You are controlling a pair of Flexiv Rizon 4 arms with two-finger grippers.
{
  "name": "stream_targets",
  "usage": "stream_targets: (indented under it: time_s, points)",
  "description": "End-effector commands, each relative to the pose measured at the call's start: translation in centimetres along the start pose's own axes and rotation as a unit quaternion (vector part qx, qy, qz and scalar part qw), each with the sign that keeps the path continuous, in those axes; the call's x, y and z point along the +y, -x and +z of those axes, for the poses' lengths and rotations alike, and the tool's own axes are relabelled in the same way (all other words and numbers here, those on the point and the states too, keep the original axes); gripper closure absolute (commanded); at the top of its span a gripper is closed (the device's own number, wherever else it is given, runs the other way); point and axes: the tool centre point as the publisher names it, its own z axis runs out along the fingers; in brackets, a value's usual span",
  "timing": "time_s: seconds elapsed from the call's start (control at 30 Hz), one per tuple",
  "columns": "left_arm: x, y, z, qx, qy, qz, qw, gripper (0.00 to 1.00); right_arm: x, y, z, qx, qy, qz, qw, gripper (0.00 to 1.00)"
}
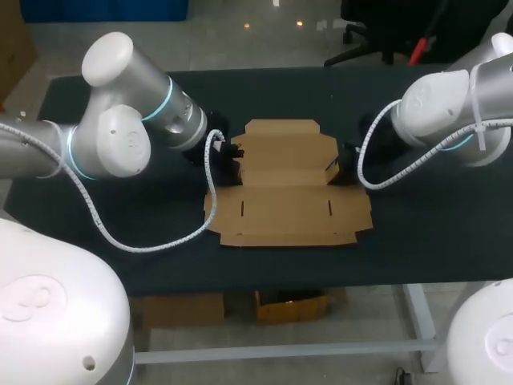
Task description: Assemble the packaging by folding the flat box into shape, placing the metal phone stand inside, and closing the box properly
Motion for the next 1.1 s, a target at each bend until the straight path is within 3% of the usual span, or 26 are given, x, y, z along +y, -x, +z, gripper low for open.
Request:
stream_targets:
  time_s: [0.03, 1.1]
  points:
    - [-0.2, -0.6, -0.1, -0.014, 0.002, 0.000, 1.000, 1.00, 0.6, -0.5, 0.1, -0.015, -0.007, 0.000, 1.000, 1.00]
    - [-0.6, -2.6, 0.0, -0.027, 0.009, 0.024, 0.999, 1.00, 0.7, -2.2, 1.5, -0.050, -0.019, -0.004, 0.999, 1.00]
